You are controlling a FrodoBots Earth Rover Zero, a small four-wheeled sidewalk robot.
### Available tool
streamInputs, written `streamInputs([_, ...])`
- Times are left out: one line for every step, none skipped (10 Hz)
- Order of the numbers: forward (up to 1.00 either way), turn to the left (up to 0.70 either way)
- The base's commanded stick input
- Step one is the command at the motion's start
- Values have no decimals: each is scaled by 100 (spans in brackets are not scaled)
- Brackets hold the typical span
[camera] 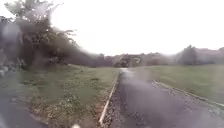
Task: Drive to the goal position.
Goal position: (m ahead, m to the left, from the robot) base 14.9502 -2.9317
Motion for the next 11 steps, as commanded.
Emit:
streamInputs([0, 0])
streamInputs([0, 0])
streamInputs([0, 0])
streamInputs([0, 0])
streamInputs([0, -70])
streamInputs([0, -70])
streamInputs([0, -70])
streamInputs([0, -70])
streamInputs([0, -70])
streamInputs([0, -70])
streamInputs([0, -70])
